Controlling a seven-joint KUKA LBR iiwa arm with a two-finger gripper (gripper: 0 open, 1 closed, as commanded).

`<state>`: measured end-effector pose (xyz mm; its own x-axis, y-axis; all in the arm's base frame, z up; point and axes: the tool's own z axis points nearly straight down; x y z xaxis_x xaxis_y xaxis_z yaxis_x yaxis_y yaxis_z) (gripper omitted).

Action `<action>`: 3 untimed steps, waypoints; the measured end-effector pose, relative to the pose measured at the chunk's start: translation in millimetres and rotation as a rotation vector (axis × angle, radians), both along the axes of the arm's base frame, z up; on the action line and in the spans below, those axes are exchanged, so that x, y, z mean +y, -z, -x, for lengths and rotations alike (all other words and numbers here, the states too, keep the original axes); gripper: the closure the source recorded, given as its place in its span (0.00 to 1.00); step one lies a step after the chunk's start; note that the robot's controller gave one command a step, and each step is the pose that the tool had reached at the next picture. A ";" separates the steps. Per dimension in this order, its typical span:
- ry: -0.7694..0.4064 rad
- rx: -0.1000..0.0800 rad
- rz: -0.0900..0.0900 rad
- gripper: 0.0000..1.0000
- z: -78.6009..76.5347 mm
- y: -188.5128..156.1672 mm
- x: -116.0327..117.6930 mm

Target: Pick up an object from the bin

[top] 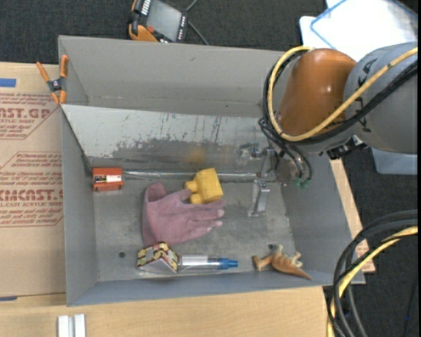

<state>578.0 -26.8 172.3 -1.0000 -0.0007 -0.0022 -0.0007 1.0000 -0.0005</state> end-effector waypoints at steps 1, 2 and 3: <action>0.000 0.000 0.000 0.00 0.0 0.0 0.0; -0.355 -0.002 0.001 0.00 -4.3 24.2 27.0; -0.365 -0.006 -0.001 0.00 -11.3 51.5 16.7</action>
Offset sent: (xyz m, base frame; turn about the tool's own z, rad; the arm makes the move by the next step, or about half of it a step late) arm 0.0060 0.0427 -0.0400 -0.5723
